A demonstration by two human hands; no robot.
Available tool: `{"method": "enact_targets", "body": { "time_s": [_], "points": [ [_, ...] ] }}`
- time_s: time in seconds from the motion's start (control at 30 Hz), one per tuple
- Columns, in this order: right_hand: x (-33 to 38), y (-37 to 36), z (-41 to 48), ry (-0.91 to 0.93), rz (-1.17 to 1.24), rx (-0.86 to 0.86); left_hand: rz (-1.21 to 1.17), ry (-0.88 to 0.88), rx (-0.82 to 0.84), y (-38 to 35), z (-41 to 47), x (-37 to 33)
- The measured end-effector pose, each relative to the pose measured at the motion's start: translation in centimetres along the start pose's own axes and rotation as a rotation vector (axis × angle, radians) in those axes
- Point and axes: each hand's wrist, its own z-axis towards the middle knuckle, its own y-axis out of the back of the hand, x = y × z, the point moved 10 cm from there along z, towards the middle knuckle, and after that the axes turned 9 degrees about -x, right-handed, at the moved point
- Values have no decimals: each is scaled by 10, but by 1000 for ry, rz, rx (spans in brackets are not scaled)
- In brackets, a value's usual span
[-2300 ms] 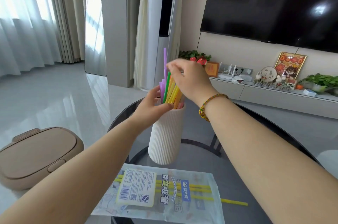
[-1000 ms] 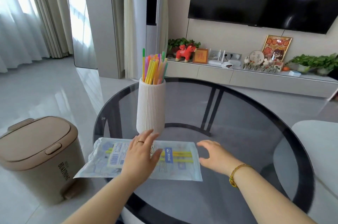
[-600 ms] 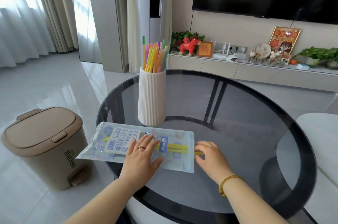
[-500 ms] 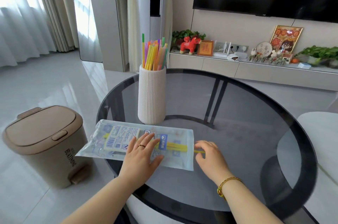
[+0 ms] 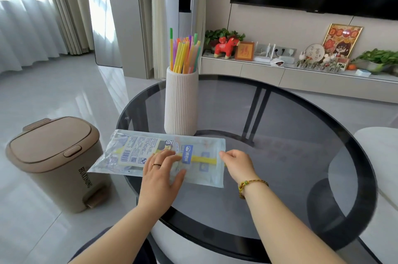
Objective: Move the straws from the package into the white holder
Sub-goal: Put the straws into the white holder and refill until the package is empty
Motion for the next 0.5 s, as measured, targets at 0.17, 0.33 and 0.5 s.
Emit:
{"method": "enact_targets", "body": {
  "time_s": [0.17,0.33,0.5],
  "points": [
    [-4,5,2,-43,133,44,-306,435,-18,1,-18,23],
    [-9,12,4,-64,263,33,-698,975,86,-27,-38,34],
    [-7,5,-4,-35,362,81,-954,973,41,-27,-23,28]
  ]
}}
